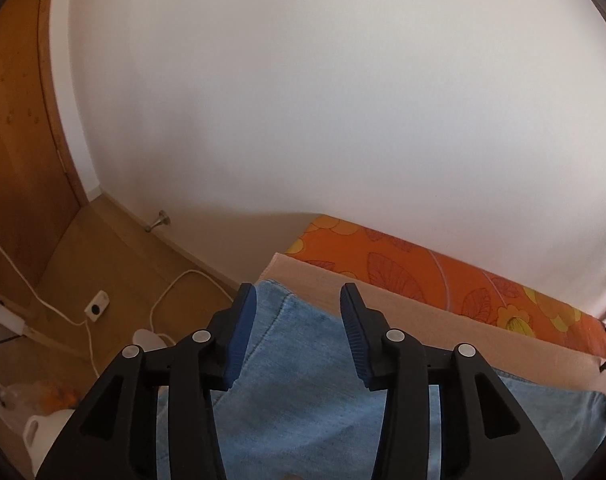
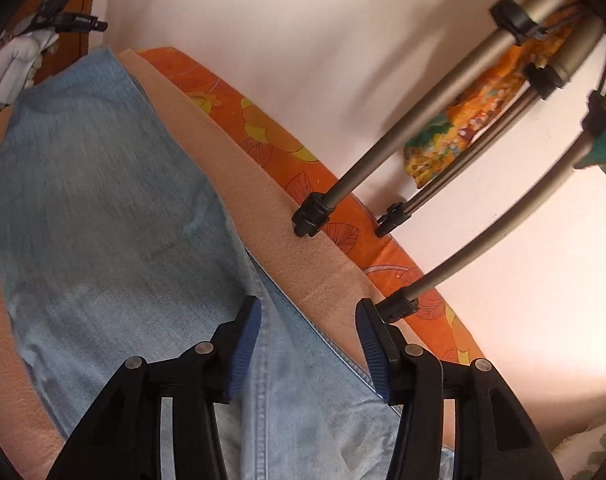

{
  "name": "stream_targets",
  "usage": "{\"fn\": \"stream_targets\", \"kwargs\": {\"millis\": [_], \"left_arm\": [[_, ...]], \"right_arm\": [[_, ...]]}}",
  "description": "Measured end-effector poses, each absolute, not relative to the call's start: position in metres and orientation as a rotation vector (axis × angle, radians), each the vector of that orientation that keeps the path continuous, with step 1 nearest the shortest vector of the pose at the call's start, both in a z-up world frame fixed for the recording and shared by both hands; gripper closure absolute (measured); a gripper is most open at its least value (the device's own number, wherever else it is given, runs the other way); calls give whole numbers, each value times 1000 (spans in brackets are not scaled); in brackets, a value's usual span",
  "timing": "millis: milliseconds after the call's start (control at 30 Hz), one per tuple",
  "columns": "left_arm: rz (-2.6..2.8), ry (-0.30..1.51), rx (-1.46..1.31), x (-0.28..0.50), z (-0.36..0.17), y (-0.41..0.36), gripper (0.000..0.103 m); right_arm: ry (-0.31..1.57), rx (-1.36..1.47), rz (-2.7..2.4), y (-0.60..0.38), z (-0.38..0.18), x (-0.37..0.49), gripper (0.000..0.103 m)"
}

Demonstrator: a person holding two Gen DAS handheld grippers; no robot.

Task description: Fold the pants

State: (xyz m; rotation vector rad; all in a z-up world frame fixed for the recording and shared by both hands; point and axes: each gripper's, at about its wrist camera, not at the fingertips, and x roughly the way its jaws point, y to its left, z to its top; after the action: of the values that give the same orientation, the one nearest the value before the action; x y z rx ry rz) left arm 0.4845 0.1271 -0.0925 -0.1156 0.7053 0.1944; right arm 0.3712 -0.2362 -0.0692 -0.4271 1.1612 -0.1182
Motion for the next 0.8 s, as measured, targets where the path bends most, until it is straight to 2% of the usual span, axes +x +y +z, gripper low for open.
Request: {"fn": "stream_targets", "kwargs": {"millis": [367, 633, 800], "left_arm": [[-158, 696, 21, 402, -61, 16, 61], [-411, 713, 115, 339, -59, -77, 61], [-556, 747, 158, 307, -70, -132, 61]], "right_arm": [[1072, -301, -180, -264, 9, 246, 52], [1071, -215, -316, -292, 29, 129, 52], [1105, -122, -416, -314, 20, 61, 52]]}}
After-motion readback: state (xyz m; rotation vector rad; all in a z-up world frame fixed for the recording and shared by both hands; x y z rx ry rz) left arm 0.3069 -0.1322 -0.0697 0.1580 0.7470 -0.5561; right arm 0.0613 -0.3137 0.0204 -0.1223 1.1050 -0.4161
